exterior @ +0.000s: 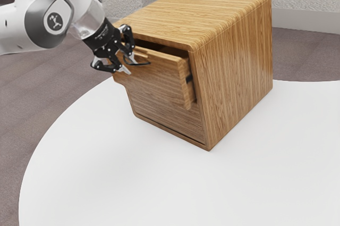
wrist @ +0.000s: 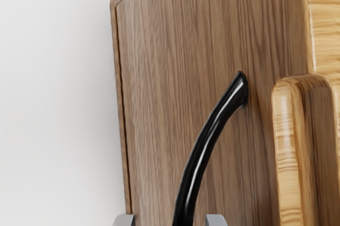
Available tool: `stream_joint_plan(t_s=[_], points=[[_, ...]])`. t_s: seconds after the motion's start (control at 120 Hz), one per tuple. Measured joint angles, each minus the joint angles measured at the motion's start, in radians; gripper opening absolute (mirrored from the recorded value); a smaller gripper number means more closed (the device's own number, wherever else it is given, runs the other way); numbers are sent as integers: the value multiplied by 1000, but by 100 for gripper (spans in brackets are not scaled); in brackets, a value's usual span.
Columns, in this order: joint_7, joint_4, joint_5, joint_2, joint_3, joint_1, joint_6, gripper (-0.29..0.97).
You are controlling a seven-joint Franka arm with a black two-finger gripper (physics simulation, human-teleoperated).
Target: Pull the drawer handle with one arm to open the drawer
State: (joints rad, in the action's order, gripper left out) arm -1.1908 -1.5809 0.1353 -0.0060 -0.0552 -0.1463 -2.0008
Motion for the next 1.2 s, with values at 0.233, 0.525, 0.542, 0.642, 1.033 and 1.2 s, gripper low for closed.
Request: stream_joint_plan(t_s=[0.233,0.525,0.542,0.642,1.033,1.2], points=[[-1,-52,-1,-43,1,-7,-5,9],[-3,-127,-3,-111,-7,-3,-13,9],[-3,-130,-3,-113,-7,-3,-13,9],[-4,-144,-4,-122,-9,-7,-14,9],[-5,-213,-5,-192,-9,-18,-16,9],[-6,-243,-5,-223,-9,-19,-16,9]])
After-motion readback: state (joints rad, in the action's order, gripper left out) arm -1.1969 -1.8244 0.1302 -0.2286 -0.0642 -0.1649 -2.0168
